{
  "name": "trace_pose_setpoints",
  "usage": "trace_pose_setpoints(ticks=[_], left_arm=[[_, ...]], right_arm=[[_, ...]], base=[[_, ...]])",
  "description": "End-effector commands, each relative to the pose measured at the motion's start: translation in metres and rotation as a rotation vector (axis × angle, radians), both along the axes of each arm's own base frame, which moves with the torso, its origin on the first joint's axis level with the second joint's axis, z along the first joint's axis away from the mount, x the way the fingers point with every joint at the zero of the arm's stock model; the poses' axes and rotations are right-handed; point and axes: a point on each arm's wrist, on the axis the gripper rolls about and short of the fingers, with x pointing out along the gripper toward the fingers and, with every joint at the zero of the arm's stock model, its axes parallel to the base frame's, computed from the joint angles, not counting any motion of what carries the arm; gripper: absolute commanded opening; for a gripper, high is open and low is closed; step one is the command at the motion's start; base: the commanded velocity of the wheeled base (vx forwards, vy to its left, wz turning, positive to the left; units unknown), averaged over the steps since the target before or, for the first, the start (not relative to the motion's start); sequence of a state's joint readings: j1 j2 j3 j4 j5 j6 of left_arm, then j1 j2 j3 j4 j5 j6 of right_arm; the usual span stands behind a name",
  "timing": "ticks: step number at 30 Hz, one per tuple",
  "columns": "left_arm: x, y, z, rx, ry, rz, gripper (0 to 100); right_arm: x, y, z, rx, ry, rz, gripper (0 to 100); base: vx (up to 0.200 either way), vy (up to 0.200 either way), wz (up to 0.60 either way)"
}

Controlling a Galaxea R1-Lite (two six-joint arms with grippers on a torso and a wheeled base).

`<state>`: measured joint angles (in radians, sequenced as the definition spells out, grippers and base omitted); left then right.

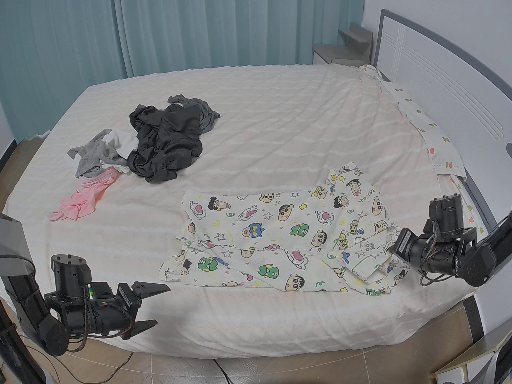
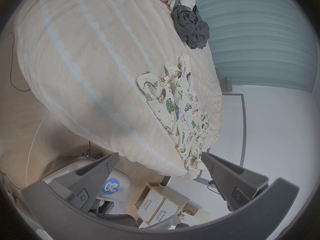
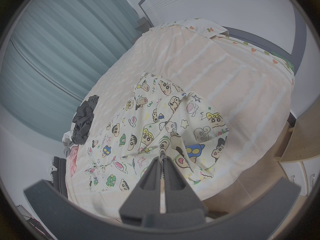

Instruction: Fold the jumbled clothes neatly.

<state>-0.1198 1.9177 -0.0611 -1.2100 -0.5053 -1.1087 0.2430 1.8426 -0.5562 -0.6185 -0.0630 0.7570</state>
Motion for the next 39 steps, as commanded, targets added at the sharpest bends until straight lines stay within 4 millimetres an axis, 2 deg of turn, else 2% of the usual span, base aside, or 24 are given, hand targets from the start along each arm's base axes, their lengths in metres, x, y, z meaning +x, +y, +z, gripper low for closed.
trace_pose_setpoints(ticks=[1,5,9,15,23,24,34,39], left_arm=[[0.000,0.000,0.000,-0.001,0.001,0.000,100],[0.000,0.000,0.000,-0.001,0.001,0.000,100],[0.000,0.000,0.000,0.000,0.001,0.001,100],[0.000,0.000,0.000,-0.001,0.001,0.000,100],[0.000,0.000,0.000,-0.001,0.001,-0.002,100],[0.000,0.000,0.000,-0.001,0.001,0.000,100],[0.000,0.000,0.000,0.000,0.001,0.001,100],[0.000,0.000,0.000,0.000,0.001,0.001,100]], right_arm=[[-0.008,0.003,-0.009,-0.010,0.040,0.016,0],[-0.017,0.010,-0.019,-0.019,0.083,0.053,0],[-0.015,0.014,-0.026,-0.027,0.085,0.065,0],[-0.006,0.025,-0.020,0.006,-0.050,0.088,0],[-0.009,0.029,-0.024,-0.039,-0.072,0.138,0],[-0.010,0.029,-0.026,-0.050,-0.067,0.147,100],[-0.021,0.022,-0.029,-0.055,-0.134,0.110,100],[-0.041,0.012,-0.037,0.019,-0.150,0.061,100]], base=[[0.000,0.000,0.00],[0.000,0.000,0.00],[0.000,0.000,0.00],[0.000,0.000,0.00],[0.000,0.000,0.00],[0.000,0.000,0.00],[0.000,0.000,0.00],[0.000,0.000,0.00]])
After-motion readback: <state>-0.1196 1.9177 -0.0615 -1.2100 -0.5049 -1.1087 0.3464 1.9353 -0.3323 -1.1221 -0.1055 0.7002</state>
